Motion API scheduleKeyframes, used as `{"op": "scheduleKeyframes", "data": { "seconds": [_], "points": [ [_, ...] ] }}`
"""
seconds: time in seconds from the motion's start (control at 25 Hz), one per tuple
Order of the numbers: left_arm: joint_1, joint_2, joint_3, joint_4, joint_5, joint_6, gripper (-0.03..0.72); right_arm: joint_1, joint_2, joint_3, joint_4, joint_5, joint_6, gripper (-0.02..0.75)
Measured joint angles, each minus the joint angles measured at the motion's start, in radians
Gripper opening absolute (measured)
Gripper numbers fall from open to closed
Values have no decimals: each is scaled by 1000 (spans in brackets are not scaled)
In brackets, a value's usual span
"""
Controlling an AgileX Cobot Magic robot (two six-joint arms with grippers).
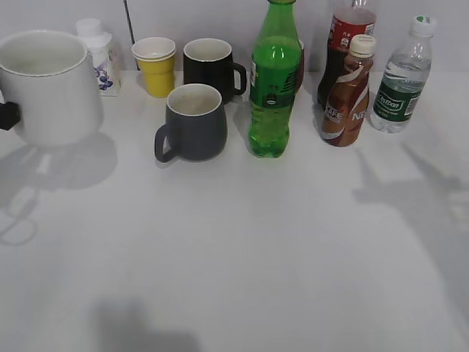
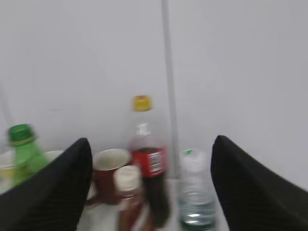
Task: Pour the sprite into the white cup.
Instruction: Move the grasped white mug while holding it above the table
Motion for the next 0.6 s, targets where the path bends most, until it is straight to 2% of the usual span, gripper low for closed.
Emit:
{"op": "scheduleKeyframes", "data": {
  "seconds": [0.08, 0.2, 0.32, 0.44, 0.6],
  "points": [
    [0, -20, 0, 1, 23, 0, 43, 0, 61, 16, -179, -79, 194, 575],
    [0, -46, 0, 4, 41, 1, 43, 2, 194, 30, -310, -184, 330, 575],
    [0, -65, 0, 6, 48, 1, 43, 42, 336, 30, -327, -299, 343, 575],
    [0, -75, 0, 9, 53, 1, 43, 150, 461, 5, -318, -320, 240, 575],
    [0, -76, 0, 12, 56, 1, 43, 291, 616, -44, -187, -325, 21, 575]
  ]
}}
